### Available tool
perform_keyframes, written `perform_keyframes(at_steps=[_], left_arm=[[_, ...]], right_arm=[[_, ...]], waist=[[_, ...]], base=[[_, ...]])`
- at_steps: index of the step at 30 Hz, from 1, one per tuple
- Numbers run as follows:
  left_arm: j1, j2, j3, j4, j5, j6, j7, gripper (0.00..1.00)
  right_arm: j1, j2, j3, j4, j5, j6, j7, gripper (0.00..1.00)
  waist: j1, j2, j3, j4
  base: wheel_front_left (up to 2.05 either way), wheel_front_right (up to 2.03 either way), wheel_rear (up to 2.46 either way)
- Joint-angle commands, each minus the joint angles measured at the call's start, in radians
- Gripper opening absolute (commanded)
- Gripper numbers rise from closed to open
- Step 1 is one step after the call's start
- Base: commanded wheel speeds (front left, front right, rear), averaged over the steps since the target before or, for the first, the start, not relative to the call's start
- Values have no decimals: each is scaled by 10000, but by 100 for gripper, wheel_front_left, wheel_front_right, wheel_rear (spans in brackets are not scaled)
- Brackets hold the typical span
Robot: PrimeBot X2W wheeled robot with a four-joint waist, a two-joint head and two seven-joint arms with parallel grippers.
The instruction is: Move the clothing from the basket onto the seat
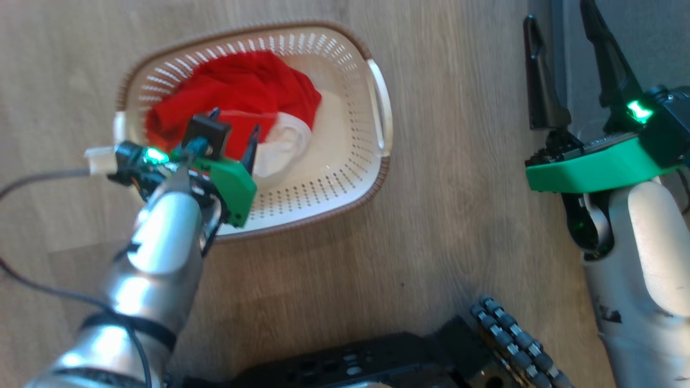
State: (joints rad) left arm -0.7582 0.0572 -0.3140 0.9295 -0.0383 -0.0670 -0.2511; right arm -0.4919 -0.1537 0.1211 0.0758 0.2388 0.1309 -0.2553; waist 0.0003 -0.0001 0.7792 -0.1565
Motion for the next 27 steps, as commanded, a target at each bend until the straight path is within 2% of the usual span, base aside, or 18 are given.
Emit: perform_keyframes(at_steps=[1,7,12,20,27], left_arm=[[-215,255,31,251,211,58,119,100],[-1674,406,-772,2065,1027,145,1214,100],[-2459,604,-1404,2940,1649,290,2046,100],[-3023,1020,-2623,3487,2723,192,4159,100],[-3130,1199,-3135,3540,3062,95,4570,100]], right_arm=[[89,141,209,-348,95,-2,-65,100],[-23,335,316,-362,167,-2,-65,100],[-66,529,433,-384,203,-2,-65,100],[-195,733,583,-415,280,-2,-65,100],[-249,834,699,-491,337,-2,-65,100]], waist=[[-3,1,523,-390],[-3,1,1054,-650],[-3,1,1439,-884],[-3,1,1866,-1207],[-3,1,2027,-1375]], base=[[0,0,0],[0,0,0],[0,0,0],[0,0,0],[0,0,0]])
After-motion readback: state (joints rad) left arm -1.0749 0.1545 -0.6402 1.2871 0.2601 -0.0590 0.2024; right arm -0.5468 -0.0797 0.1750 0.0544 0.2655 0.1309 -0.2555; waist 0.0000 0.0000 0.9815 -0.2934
